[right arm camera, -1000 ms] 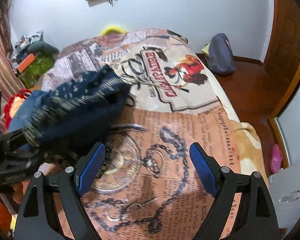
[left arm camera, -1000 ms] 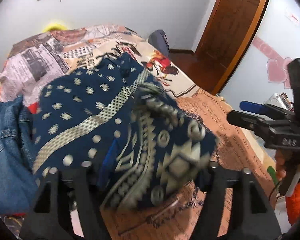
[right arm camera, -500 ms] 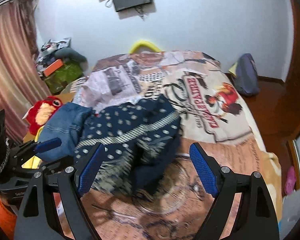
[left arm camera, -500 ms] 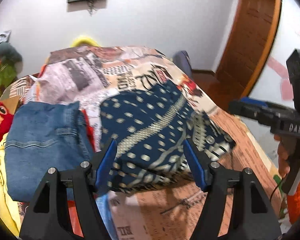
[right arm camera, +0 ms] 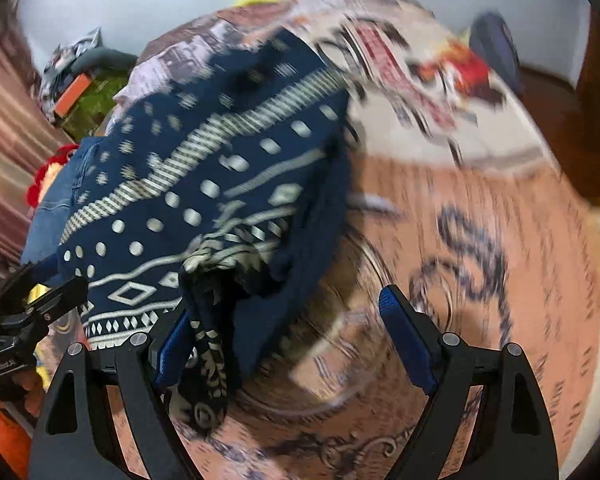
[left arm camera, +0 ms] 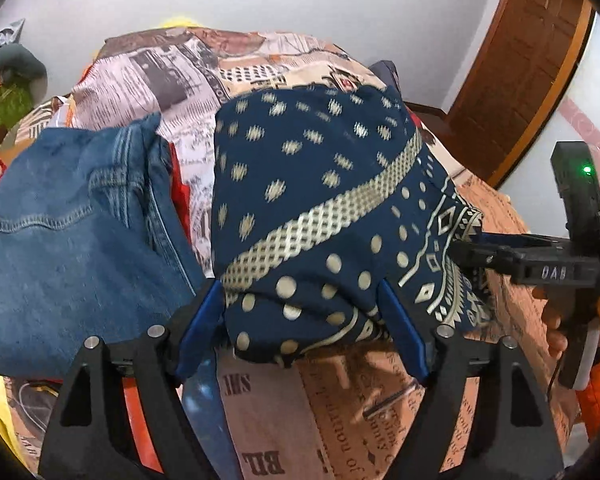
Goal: Fold large clothes
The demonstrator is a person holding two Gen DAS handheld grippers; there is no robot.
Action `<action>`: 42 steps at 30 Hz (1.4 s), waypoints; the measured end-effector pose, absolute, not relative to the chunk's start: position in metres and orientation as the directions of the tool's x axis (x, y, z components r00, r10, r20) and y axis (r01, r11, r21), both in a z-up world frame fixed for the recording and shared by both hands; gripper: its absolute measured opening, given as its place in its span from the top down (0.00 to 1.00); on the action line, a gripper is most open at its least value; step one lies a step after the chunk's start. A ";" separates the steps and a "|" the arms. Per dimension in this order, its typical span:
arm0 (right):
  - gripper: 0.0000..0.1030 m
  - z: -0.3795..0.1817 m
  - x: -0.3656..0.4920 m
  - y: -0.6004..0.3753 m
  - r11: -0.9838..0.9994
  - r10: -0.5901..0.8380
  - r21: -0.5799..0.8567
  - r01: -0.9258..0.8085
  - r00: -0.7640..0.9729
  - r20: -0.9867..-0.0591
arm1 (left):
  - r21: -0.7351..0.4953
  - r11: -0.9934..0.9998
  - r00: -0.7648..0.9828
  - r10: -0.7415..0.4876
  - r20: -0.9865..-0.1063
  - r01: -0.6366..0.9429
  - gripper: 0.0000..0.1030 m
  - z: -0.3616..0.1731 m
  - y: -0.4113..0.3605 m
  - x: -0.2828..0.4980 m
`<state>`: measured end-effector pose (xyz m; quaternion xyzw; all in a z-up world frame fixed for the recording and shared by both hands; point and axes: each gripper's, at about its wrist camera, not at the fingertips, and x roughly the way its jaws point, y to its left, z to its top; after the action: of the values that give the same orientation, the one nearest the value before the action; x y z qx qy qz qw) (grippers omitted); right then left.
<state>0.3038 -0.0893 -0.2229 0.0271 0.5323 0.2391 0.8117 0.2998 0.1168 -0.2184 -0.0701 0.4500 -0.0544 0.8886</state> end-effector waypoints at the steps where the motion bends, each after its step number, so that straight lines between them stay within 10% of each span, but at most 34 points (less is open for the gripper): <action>1: 0.18 -0.227 0.303 -0.100 0.886 0.426 0.324 -0.332 0.308 -0.850 | -0.168 0.985 0.588 -0.157 -0.793 0.036 0.24 -0.220 0.116 0.298; 20: 0.18 -0.163 0.266 -0.130 0.921 0.350 0.189 -0.340 0.510 -0.786 | -0.021 0.997 0.675 0.031 -0.737 -0.069 0.24 -0.169 0.143 0.255; 42: 0.16 -0.230 0.362 -0.074 0.810 0.578 0.518 -0.274 0.225 -0.785 | -0.600 0.793 0.470 -0.491 -0.733 -0.107 0.13 -0.237 0.190 0.399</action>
<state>0.3621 -0.0742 -0.2296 0.1360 0.5578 0.2765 0.7706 0.3990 0.1904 -0.2371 -0.2988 0.5005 -0.1194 0.8037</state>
